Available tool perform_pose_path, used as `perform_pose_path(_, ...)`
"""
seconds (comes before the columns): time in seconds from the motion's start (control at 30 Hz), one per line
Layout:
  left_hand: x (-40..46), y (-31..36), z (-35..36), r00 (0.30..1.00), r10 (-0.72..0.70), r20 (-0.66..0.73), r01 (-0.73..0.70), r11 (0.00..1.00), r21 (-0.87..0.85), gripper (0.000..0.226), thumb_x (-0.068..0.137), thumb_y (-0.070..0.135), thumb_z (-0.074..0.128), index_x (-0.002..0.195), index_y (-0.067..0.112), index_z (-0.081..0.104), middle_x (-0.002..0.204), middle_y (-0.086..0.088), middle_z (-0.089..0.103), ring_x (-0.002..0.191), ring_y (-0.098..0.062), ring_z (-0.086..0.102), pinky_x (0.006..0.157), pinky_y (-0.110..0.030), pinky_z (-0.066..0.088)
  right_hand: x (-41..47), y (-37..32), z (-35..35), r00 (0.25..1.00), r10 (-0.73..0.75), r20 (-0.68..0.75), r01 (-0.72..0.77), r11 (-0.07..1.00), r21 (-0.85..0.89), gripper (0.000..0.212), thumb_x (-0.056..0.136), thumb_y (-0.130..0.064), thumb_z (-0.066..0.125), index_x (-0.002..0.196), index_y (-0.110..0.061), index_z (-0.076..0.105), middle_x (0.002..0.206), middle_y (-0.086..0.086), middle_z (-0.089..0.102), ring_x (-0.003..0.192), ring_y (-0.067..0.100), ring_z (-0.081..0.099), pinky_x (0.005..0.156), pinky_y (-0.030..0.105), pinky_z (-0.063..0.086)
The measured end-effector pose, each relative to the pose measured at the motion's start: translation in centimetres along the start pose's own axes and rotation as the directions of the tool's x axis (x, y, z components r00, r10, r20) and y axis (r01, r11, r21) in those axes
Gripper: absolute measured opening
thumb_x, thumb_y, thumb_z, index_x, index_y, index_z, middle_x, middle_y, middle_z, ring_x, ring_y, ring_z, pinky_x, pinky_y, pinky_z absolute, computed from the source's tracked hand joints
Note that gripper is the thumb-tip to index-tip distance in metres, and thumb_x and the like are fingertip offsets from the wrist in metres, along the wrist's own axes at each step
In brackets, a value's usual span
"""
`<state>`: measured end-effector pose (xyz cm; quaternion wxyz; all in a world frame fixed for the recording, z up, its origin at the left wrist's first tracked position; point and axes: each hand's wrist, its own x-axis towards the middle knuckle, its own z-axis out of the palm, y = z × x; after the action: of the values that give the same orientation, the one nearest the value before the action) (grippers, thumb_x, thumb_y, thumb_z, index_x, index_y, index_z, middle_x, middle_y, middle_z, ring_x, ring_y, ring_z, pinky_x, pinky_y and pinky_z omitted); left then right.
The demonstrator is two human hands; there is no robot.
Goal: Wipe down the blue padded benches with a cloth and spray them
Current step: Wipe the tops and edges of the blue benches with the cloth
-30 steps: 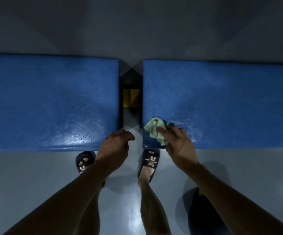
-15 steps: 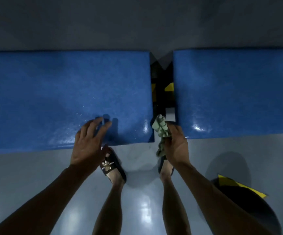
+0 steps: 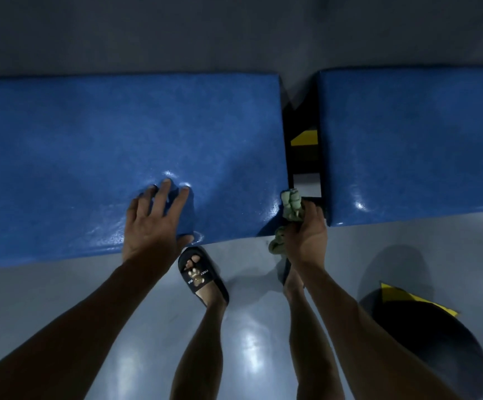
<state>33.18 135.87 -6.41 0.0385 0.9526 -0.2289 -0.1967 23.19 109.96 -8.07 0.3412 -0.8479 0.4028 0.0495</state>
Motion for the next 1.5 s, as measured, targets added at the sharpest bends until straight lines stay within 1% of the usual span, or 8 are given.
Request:
perform_pose_path(0.2, 0.2, 0.0, 0.2, 1.0, 0.004, -0.029, -0.004, 1.0, 0.002, 0.103, 0.061, 0.046, 0.087, 0.149, 0.019, 0.039, 0.154, -0.015, 0.036, 0.135, -0.043, 0.037, 0.113, -0.058, 0.027, -4.3, -3.6, 3.9, 0.913, -0.366, 0.179, 0.395, 0.903, -0.168, 0.057, 0.078, -0.003, 0.054, 0.133, -0.013, 0.041, 0.129, 0.009, 0.047, 0.119, 0.027, 0.045, 0.1, 0.033, 0.041)
perform_pose_path(0.4, 0.7, 0.5, -0.7, 1.0, -0.014, -0.017, 0.014, 1.0, 0.01, 0.102, 0.056, 0.048, 0.088, 0.144, 0.021, 0.045, 0.149, -0.014, 0.042, 0.132, -0.041, 0.04, 0.112, -0.055, 0.026, -2.7, -3.8, 3.0, 0.705, -0.57, 0.421, 0.691, 0.686, -0.227, 0.061, 0.078, -0.012, 0.068, 0.134, -0.018, 0.047, 0.125, 0.01, 0.049, 0.11, 0.029, 0.048, 0.066, 0.033, 0.056)
perform_pose_path(0.53, 1.0, 0.6, -1.0, 1.0, -0.012, -0.014, 0.012, 1.0, 0.023, 0.1, 0.055, 0.048, 0.089, 0.142, 0.021, 0.047, 0.147, -0.015, 0.043, 0.13, -0.041, 0.042, 0.111, -0.056, 0.028, 2.4, 0.8, -2.0, 0.951, -0.278, 0.132, 0.305, 0.908, -0.286, 0.054, 0.073, -0.002, 0.06, 0.126, -0.011, 0.052, 0.116, 0.015, 0.048, 0.099, 0.035, 0.048, 0.082, 0.041, 0.045)
perform_pose_path(0.8, 1.0, 0.0, -0.4, 0.999, 0.005, -0.038, -0.004, 1.0, 0.027, 0.101, 0.056, 0.048, 0.089, 0.143, 0.023, 0.045, 0.148, -0.012, 0.043, 0.13, -0.038, 0.042, 0.11, -0.054, 0.03, -1.5, -3.0, 3.0, 0.968, -0.249, 0.034, 0.251, 0.954, -0.167, 0.049, 0.079, -0.005, 0.06, 0.126, -0.005, 0.045, 0.123, 0.016, 0.046, 0.104, 0.027, 0.048, 0.092, 0.042, 0.049)
perform_pose_path(1.03, 1.0, -0.5, 0.1, 0.995, 0.03, -0.1, -0.023, 0.998, 0.065, 0.083, 0.068, 0.054, 0.078, 0.14, 0.023, 0.051, 0.146, -0.011, 0.048, 0.121, -0.038, 0.048, 0.104, -0.051, 0.034, -5.1, -8.5, 7.9, 0.678, -0.629, 0.379, 0.716, 0.681, -0.151, 0.039, 0.086, -0.013, 0.044, 0.123, -0.011, 0.055, 0.11, 0.011, 0.053, 0.094, 0.029, 0.053, 0.058, 0.033, 0.053)
perform_pose_path(1.13, 1.1, -0.8, -0.1, 0.994, 0.043, -0.105, -0.037, 0.998, 0.054, 0.082, 0.068, 0.059, 0.071, 0.138, 0.022, 0.052, 0.144, -0.011, 0.049, 0.12, -0.038, 0.049, 0.105, -0.052, 0.034, -3.1, -7.5, 6.6, 0.563, -0.691, 0.454, 0.808, 0.575, -0.128, 0.058, 0.072, -0.012, 0.069, 0.127, -0.015, 0.051, 0.114, 0.012, 0.054, 0.097, 0.034, 0.054, 0.052, 0.035, 0.054)
perform_pose_path(1.33, 1.2, -0.9, -0.7, 0.997, 0.046, -0.054, -0.046, 0.999, 0.007, 0.095, 0.058, 0.061, 0.08, 0.14, 0.024, 0.049, 0.144, -0.009, 0.048, 0.125, -0.036, 0.046, 0.108, -0.053, 0.032, 3.0, -1.1, -1.1, 0.93, -0.338, 0.142, 0.364, 0.897, -0.249, 0.058, 0.076, -0.011, 0.067, 0.131, -0.014, 0.048, 0.115, 0.015, 0.048, 0.094, 0.036, 0.053, 0.079, 0.048, 0.051)
perform_pose_path(1.5, 1.2, -1.5, 0.1, 0.997, 0.049, -0.066, -0.05, 0.999, -0.014, 0.098, 0.057, 0.057, 0.084, 0.142, 0.024, 0.049, 0.146, -0.01, 0.047, 0.123, -0.038, 0.047, 0.107, -0.056, 0.033, -1.5, -3.1, 2.6, 0.966, -0.256, 0.03, 0.257, 0.949, -0.181, 0.054, 0.084, -0.012, 0.068, 0.132, -0.011, 0.043, 0.125, 0.01, 0.044, 0.104, 0.024, 0.049, 0.086, 0.04, 0.05)
